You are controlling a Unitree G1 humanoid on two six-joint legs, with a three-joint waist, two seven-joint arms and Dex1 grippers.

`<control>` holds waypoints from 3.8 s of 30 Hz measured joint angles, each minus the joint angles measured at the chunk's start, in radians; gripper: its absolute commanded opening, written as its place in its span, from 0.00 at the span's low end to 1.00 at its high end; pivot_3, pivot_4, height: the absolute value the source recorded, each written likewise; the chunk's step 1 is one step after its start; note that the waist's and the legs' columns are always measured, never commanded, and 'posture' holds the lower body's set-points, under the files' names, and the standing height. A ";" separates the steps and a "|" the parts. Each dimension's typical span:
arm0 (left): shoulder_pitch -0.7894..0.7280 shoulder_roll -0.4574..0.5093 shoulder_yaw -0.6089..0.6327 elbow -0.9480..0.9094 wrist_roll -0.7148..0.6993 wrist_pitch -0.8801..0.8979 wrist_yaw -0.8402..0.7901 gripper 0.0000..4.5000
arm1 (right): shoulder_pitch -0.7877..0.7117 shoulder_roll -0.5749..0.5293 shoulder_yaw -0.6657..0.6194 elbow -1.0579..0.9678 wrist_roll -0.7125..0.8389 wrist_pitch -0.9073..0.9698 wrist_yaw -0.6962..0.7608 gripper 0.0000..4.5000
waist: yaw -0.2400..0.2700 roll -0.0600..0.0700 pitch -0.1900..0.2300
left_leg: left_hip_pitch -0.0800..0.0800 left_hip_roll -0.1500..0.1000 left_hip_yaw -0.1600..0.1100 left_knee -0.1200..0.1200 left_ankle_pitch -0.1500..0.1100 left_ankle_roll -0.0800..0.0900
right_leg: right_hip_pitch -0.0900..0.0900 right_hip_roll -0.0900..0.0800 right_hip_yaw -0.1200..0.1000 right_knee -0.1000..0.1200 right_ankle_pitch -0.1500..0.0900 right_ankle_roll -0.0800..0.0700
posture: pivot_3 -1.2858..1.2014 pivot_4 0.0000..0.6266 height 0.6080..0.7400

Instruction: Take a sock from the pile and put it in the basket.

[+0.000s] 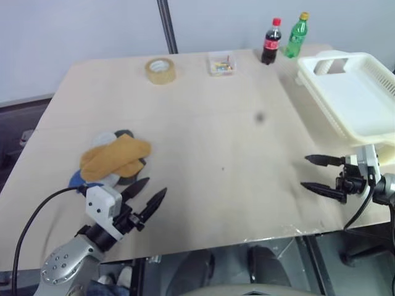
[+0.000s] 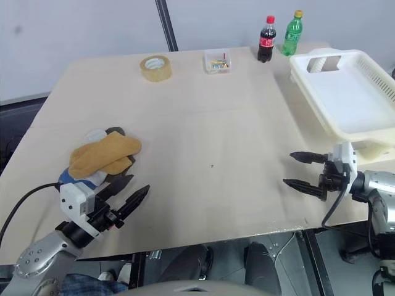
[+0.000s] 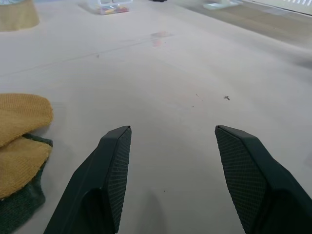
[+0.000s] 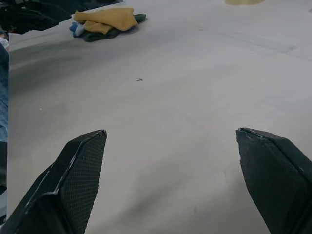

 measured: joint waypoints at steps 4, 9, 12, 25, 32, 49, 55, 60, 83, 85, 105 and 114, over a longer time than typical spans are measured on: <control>-0.002 0.000 0.000 0.000 0.002 0.000 0.000 0.65 | 0.000 0.008 0.000 0.000 0.000 -0.001 0.001 0.98 | 0.000 0.000 0.000 | 0.000 0.000 0.000 0.000 0.000 0.000 | 0.000 0.000 0.000 0.000 0.000 0.000 | 0.52 0.24 1.00; -0.012 0.000 0.000 0.000 0.001 0.017 0.020 0.65 | -0.007 0.020 0.004 0.000 -0.001 -0.001 0.001 0.98 | 0.000 0.000 0.000 | 0.000 0.000 0.000 0.000 0.000 0.000 | 0.000 0.000 0.000 0.000 0.000 0.000 | 0.52 0.24 1.00; -0.036 -0.005 -0.001 0.000 0.016 0.061 0.082 0.65 | -0.021 0.029 0.014 -0.010 -0.001 -0.002 0.003 0.98 | 0.000 0.000 0.000 | 0.000 0.000 0.000 0.000 0.000 0.000 | 0.000 0.000 0.000 0.000 0.000 0.000 | 0.52 0.24 1.00; -0.361 0.006 -0.047 0.210 0.289 0.110 0.316 0.65 | -0.063 0.077 0.085 -0.255 0.074 0.135 -0.047 0.98 | 0.002 0.000 0.000 | 0.000 -0.001 -0.001 0.000 0.000 0.000 | 0.000 0.000 -0.001 0.000 0.000 0.000 | 0.52 0.24 1.00; -0.495 0.007 -0.122 0.352 0.408 0.174 0.388 0.65 | -0.071 0.088 0.091 -0.262 0.072 0.142 -0.063 0.98 | 0.000 -0.001 0.000 | -0.001 -0.001 -0.002 0.001 0.000 -0.001 | -0.001 0.000 -0.001 0.001 0.000 0.000 | 0.52 0.24 1.00; -0.588 0.054 -0.200 0.477 0.566 0.165 0.387 0.26 | -0.064 0.110 0.091 -0.267 0.069 0.129 -0.086 1.00 | -0.001 0.000 0.000 | -0.001 -0.001 -0.002 0.001 0.000 -0.001 | -0.001 0.000 -0.001 0.002 0.000 0.000 | 0.52 0.24 1.00; -0.579 0.055 -0.200 0.468 0.581 0.153 0.373 0.01 | -0.052 0.110 0.091 -0.277 0.069 0.129 -0.091 1.00 | 0.000 0.000 0.000 | -0.001 -0.001 -0.002 0.001 0.000 -0.001 | -0.001 0.000 -0.001 0.002 0.000 0.000 | 0.52 0.24 1.00; -0.559 0.055 -0.198 0.448 0.587 0.153 0.373 0.01 | -0.048 0.110 0.091 -0.282 0.069 0.129 -0.097 1.00 | -0.001 0.000 0.000 | -0.001 -0.001 -0.002 0.001 0.000 -0.001 | -0.001 0.000 -0.001 0.002 0.000 0.000 | 0.52 0.24 1.00; -0.470 0.035 -0.157 0.348 0.554 0.171 0.360 0.01 | -0.049 0.110 0.111 -0.282 0.065 0.130 -0.106 1.00 | -0.001 0.000 0.000 | -0.001 -0.001 -0.002 0.001 0.000 -0.001 | -0.002 0.000 -0.001 0.002 0.000 0.000 | 0.52 0.24 1.00; -0.470 0.041 -0.147 0.372 0.573 0.170 0.382 0.01 | -0.049 0.110 0.111 -0.282 0.065 0.130 -0.106 1.00 | -0.001 0.000 0.000 | -0.001 -0.001 -0.002 0.001 0.000 -0.001 | -0.001 0.000 0.000 0.002 0.000 0.000 | 0.52 0.24 1.00; -0.499 0.035 -0.079 0.428 0.567 0.211 0.418 0.01 | -0.050 0.112 0.114 -0.280 0.041 0.127 -0.107 1.00 | -0.001 0.000 0.000 | -0.001 -0.001 -0.002 0.001 0.000 -0.001 | -0.001 0.000 -0.001 0.002 0.000 0.000 | 0.52 0.24 1.00; -0.497 0.028 -0.079 0.393 0.544 0.215 0.383 0.09 | -0.045 0.117 0.119 -0.281 0.036 0.125 -0.111 1.00 | -0.001 0.000 0.000 | -0.001 -0.001 -0.002 0.001 0.000 -0.001 | -0.001 0.000 -0.001 0.002 0.000 0.000 | 0.52 0.24 1.00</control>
